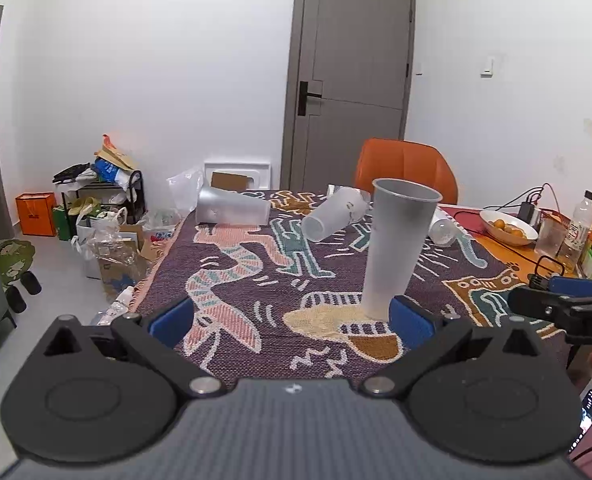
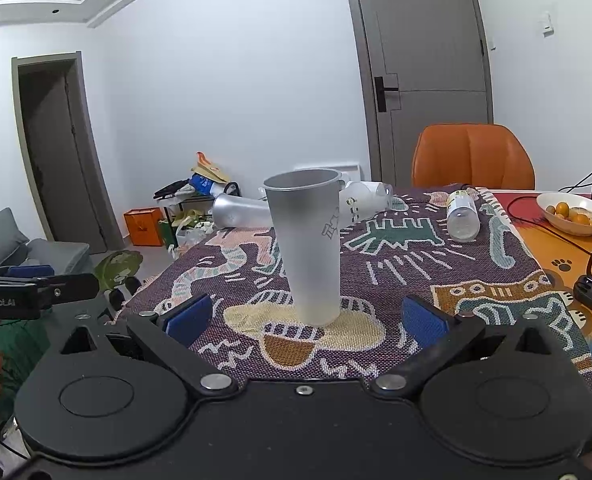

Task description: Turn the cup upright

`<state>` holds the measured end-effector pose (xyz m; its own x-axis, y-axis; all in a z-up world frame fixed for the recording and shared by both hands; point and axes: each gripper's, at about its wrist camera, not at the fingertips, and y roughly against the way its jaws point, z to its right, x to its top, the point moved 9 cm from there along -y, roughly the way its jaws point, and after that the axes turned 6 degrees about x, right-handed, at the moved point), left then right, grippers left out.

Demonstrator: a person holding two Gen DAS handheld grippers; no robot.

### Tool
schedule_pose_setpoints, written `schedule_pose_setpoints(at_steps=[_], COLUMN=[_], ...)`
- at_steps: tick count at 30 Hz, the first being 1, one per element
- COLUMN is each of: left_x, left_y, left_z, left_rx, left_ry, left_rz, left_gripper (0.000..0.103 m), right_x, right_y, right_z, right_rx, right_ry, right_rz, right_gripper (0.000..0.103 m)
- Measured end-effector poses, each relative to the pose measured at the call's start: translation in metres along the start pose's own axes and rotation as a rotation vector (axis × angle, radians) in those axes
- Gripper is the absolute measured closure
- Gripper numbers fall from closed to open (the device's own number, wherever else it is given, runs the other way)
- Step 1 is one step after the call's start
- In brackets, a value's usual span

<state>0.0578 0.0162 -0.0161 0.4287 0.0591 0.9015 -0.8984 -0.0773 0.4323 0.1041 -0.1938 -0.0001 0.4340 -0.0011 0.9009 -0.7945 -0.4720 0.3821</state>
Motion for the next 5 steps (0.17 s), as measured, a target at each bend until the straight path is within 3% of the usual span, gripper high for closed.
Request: schedule_pose_setpoints(at_steps=[5], left_x=[0.0004], left_y=[-0.0033], left_z=[-0.0013], left_rx=[0.002], left_ry=[-0.007], left_rz=[0.003], left_gripper=[0.0], right_x=[-0.0042], right_y=[-0.0059], right_z=[0.002], right_rx=[0.0], right_ry=[-0.005], right_rz=[-0.014], right_gripper=[0.0])
